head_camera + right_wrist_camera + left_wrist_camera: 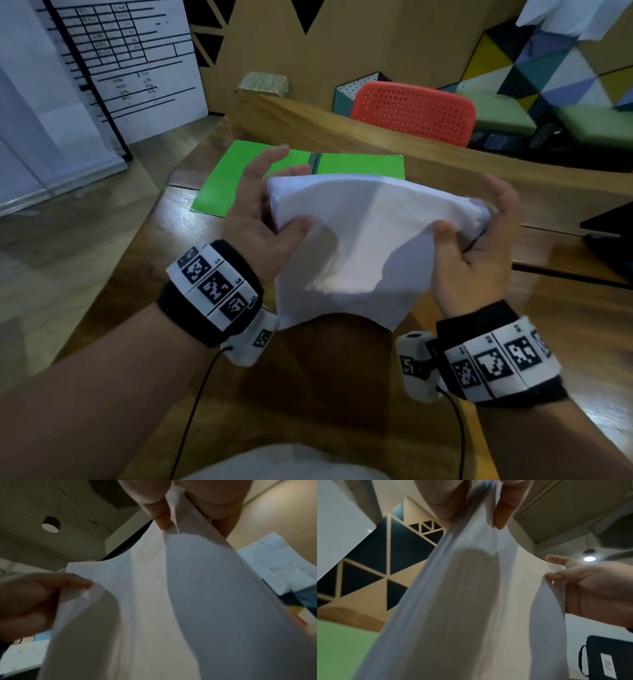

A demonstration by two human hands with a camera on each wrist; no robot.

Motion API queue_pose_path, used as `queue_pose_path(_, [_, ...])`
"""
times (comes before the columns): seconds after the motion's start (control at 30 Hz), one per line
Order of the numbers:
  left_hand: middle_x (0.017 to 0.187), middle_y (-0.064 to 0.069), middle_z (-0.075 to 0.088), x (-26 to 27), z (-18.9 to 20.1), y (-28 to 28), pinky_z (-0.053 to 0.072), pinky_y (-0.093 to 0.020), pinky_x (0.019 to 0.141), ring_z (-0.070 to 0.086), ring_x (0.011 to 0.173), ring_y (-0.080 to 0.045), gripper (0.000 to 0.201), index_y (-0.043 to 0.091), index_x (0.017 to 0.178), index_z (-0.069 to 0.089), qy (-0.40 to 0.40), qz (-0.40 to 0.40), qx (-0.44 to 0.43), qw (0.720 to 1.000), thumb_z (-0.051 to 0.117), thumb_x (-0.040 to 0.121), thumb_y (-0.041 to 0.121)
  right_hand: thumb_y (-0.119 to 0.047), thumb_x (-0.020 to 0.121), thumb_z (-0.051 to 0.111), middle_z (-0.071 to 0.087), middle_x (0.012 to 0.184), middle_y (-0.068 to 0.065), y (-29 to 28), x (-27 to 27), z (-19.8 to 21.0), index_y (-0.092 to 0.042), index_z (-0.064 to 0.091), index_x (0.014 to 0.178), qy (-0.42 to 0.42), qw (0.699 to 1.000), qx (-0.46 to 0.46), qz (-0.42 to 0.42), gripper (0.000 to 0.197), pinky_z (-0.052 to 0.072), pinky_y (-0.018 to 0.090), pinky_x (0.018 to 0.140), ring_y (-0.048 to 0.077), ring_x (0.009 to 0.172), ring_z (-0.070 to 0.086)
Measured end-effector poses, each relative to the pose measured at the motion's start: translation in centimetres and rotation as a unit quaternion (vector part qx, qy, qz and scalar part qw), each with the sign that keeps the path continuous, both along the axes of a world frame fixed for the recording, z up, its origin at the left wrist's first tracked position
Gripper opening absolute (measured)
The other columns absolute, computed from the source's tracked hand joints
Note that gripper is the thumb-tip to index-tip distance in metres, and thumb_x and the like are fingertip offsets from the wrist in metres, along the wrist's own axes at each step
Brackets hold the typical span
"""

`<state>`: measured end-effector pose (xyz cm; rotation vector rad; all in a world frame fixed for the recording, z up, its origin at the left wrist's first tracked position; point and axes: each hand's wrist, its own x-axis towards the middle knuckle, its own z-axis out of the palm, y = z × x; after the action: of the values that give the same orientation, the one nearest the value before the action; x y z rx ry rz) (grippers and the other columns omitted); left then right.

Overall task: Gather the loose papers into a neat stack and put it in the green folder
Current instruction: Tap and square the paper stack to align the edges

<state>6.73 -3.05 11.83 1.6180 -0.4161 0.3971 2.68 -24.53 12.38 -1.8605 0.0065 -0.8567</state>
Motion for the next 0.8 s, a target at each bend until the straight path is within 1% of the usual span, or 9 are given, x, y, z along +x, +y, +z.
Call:
queue_pose_path(0.07, [0.100,0.026,0.062,0.2,0.4,-0.1,0.050,-0.013,0.070,0.058,0.082,0.006,0.043,0.041,0.100,0.051,-0.031,0.010,0.046,0.998,0.065,0.073,0.010,-0.016,0.086,0.048,0.050,0.110,-0.015,-0.7,0.3,0.1,-0.058,0.045,0.106,0.003,0.999,-0.041,0.003,0.046,0.047,0.043,0.094,0.024,0.108,0.053])
queue_pose_path(0.17, [0.090,0.035,0.061,0.4,0.3,-0.2,0.046,-0.008,0.066,0.056,0.075,0.011,0.044,0.036,0.095,0.051,-0.032,0.022,0.044,0.998,0.064,0.073,0.001,-0.019,0.088,0.045,0.053,0.103,-0.014,-1.1,0.5,0.4,-0.048,0.054,0.104,0.001,0.998,-0.065,0.009,0.035,0.050,0.044,0.088,0.021,0.101,0.057])
queue_pose_path(0.23, [0.083,0.029,0.066,0.4,0.4,-0.1,0.050,-0.011,0.062,0.061,0.069,0.009,0.054,0.037,0.105,0.044,0.031,-0.014,-0.022,0.999,0.067,0.069,0.004,-0.011,0.088,0.052,0.053,0.104,-0.010,-1.0,0.4,0.7,-0.044,0.046,0.112,0.010,0.999,-0.017,0.040,0.041,0.054,0.035,0.079,0.010,0.089,0.059])
queue_pose_path(0.3, [0.073,0.022,0.069,0.6,0.5,-0.5,0.050,-0.014,0.061,0.062,0.064,0.009,0.054,0.035,0.107,0.046,0.111,-0.032,-0.034,0.993,0.071,0.066,0.010,-0.002,0.083,0.062,0.058,0.105,0.000,-0.9,0.6,0.6,-0.040,0.039,0.116,0.048,0.990,0.105,0.087,0.056,0.055,0.025,0.074,0.005,0.080,0.059])
queue_pose_path(0.37, [0.056,0.023,0.066,0.8,0.3,-1.2,0.048,-0.014,0.056,0.056,0.052,0.012,0.024,0.029,0.084,0.060,0.165,0.001,-0.007,0.986,0.073,0.070,0.015,0.001,0.079,0.067,0.065,0.094,0.000,-0.6,1.0,0.4,-0.033,0.050,0.104,0.080,0.972,0.196,0.102,0.045,0.054,0.032,0.078,0.005,0.076,0.063])
queue_pose_path(0.43, [0.041,0.024,0.059,0.8,0.6,-2.0,0.044,-0.010,0.048,0.050,0.042,0.012,0.023,0.025,0.062,0.061,0.175,0.047,-0.009,0.983,0.070,0.078,0.011,0.000,0.078,0.068,0.070,0.073,-0.010,-0.3,1.2,0.6,-0.028,0.058,0.084,0.077,0.968,0.222,0.088,0.030,0.052,0.038,0.078,0.003,0.068,0.064])
queue_pose_path(0.5, [0.040,0.024,0.058,0.7,0.6,-2.3,0.042,-0.008,0.046,0.048,0.041,0.011,0.029,0.026,0.056,0.060,0.159,0.079,-0.029,0.984,0.067,0.079,0.010,-0.007,0.075,0.070,0.070,0.067,-0.014,-0.2,1.1,1.1,-0.029,0.060,0.074,0.046,0.972,0.215,0.083,0.024,0.053,0.038,0.075,0.006,0.068,0.064])
queue_pose_path(0.57, [0.039,0.024,0.057,0.5,0.6,-2.3,0.042,-0.008,0.045,0.048,0.040,0.010,0.031,0.026,0.055,0.059,0.154,0.097,-0.043,0.982,0.067,0.080,0.009,-0.012,0.073,0.069,0.070,0.069,-0.015,-0.2,1.0,1.2,-0.028,0.060,0.076,0.023,0.973,0.209,0.093,0.019,0.055,0.036,0.072,0.008,0.072,0.065])
queue_pose_path(0.8, [0.045,0.021,0.062,-0.3,-0.3,-2.8,0.049,-0.013,0.048,0.054,0.044,0.007,0.029,0.027,0.059,0.063,0.192,0.077,-0.056,0.977,0.067,0.080,0.007,0.001,0.081,0.065,0.069,0.066,-0.020,-0.3,0.6,-0.7,-0.026,0.056,0.077,0.032,0.970,0.231,0.074,0.029,0.054,0.022,0.065,-0.003,0.064,0.063])
